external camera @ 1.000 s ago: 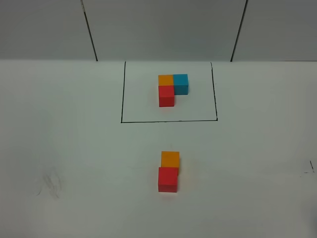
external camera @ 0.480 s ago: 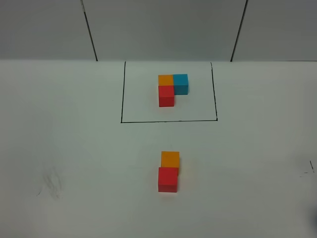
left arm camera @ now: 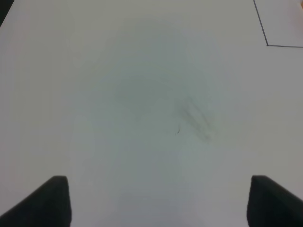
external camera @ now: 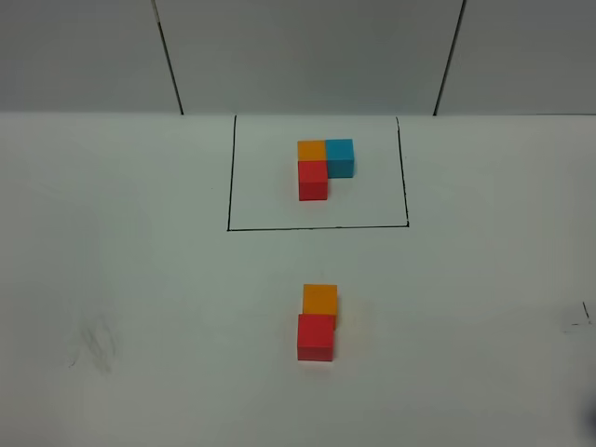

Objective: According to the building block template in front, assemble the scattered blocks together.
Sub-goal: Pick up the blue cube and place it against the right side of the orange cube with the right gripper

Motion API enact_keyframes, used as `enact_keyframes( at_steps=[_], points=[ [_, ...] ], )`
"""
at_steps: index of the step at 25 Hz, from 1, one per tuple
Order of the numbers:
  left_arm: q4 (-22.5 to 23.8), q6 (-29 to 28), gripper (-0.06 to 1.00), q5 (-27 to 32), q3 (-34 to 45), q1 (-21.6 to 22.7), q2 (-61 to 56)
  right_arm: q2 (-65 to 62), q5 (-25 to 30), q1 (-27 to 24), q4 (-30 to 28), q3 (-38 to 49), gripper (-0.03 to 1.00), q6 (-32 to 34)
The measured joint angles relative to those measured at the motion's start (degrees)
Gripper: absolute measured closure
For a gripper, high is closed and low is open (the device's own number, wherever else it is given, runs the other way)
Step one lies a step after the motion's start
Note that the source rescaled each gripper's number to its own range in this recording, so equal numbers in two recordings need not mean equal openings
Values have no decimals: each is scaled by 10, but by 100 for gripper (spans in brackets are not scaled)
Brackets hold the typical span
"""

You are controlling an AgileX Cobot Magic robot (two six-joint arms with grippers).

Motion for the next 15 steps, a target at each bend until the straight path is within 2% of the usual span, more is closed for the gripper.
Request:
enact_keyframes(
  at_steps=[15],
  points=[
    [0, 0, 28, 0, 0, 0, 0, 38, -41, 0, 7, 12, 21, -1]
  ],
)
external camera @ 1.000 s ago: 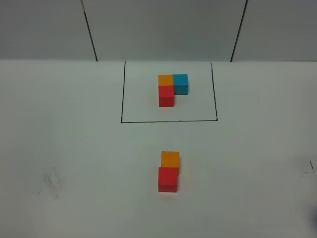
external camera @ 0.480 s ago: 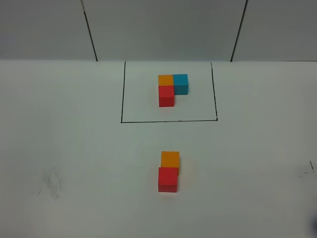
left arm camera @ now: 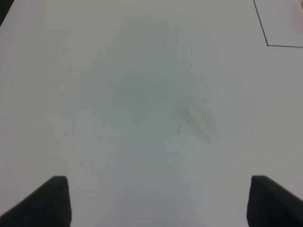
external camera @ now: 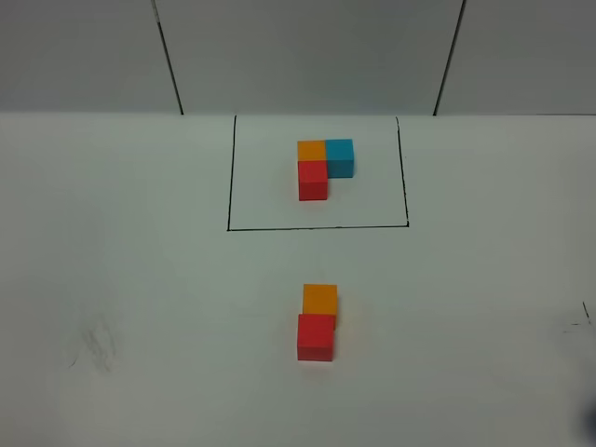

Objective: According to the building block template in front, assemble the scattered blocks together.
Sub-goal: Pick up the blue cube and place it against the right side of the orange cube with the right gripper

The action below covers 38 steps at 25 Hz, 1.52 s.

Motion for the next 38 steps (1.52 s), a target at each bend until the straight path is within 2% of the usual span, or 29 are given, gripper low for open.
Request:
enact_keyframes(
  at_steps=[8, 11, 13, 15, 16, 17, 26, 29, 32, 35, 38],
  points=[
    [0, 0, 28, 0, 0, 0, 0, 36, -14, 0, 8, 0, 21, -1],
    [0, 0, 28, 0, 0, 0, 0, 47, -15, 0, 8, 0, 25, -3],
    [0, 0, 28, 0, 0, 0, 0, 51, -15, 0, 8, 0, 35, -5],
    [0, 0, 28, 0, 0, 0, 0, 53, -17, 0, 8, 0, 52, -6],
    [0, 0, 28, 0, 0, 0, 0, 53, -19, 0, 8, 0, 64, -6],
    [0, 0, 28, 0, 0, 0, 0, 53, -21, 0, 8, 0, 70, -6],
    [0, 0, 28, 0, 0, 0, 0, -20, -18, 0, -3, -2, 69, -35],
    [0, 0, 28, 0, 0, 0, 0, -53, -3, 0, -3, -16, 69, -96],
    [0, 0, 28, 0, 0, 0, 0, -63, 22, 13, 4, -39, 69, -199],
    [0, 0, 28, 0, 0, 0, 0, -61, 52, 48, 8, -65, 69, -323],
    [0, 0, 28, 0, 0, 0, 0, -48, 62, 93, 10, -95, 69, -391]
  ],
)
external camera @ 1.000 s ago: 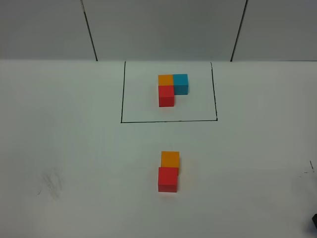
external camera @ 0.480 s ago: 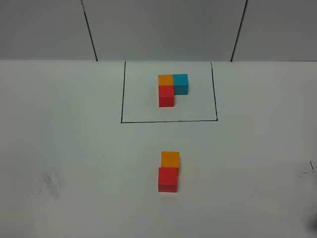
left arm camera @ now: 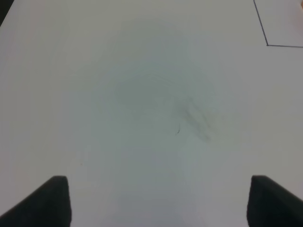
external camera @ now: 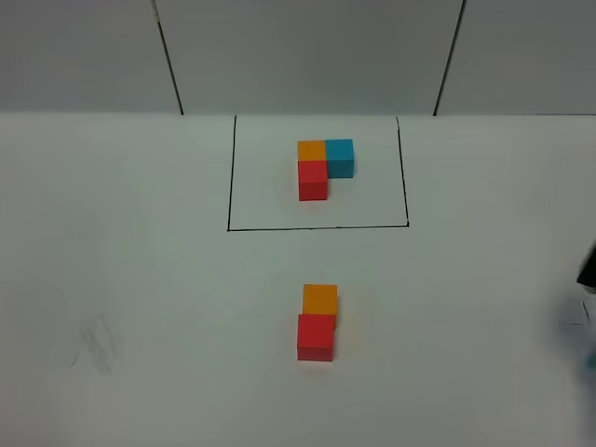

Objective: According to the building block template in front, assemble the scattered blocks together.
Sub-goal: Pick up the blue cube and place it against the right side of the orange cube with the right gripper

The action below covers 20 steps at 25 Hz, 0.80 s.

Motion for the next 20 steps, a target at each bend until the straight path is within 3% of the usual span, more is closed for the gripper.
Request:
enact_keyframes(
  at_steps=[13, 20],
  points=[
    [0, 0, 28, 0, 0, 0, 0, 171, 34, 185, -4, -162, 69, -76],
    [0, 0, 28, 0, 0, 0, 0, 270, 65, 252, -17, -270, 69, -85]
  ],
)
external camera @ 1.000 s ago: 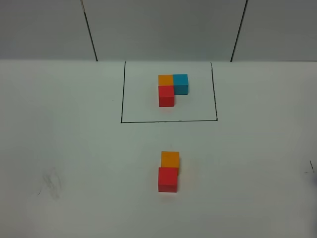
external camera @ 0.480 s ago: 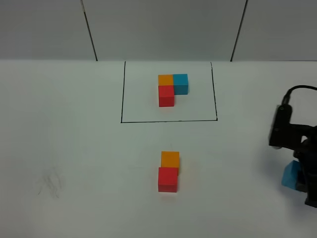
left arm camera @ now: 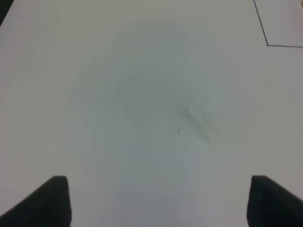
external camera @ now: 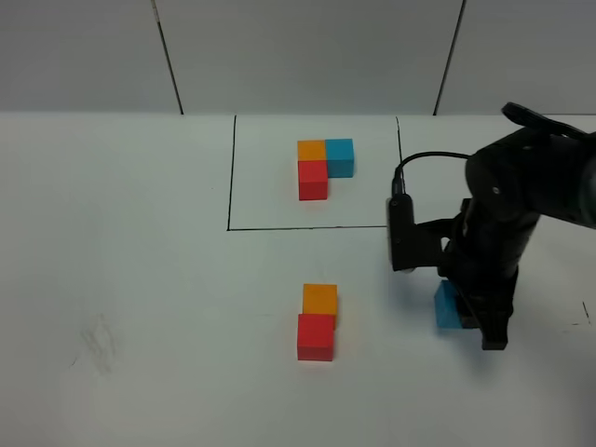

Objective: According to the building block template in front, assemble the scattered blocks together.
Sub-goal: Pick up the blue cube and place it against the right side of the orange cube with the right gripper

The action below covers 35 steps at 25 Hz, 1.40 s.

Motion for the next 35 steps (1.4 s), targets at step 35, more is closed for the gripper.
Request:
enact_keyframes(
  at_steps=[35],
  points=[
    [0, 0, 28, 0, 0, 0, 0, 100, 42, 96, 3, -148, 69, 107]
  ],
)
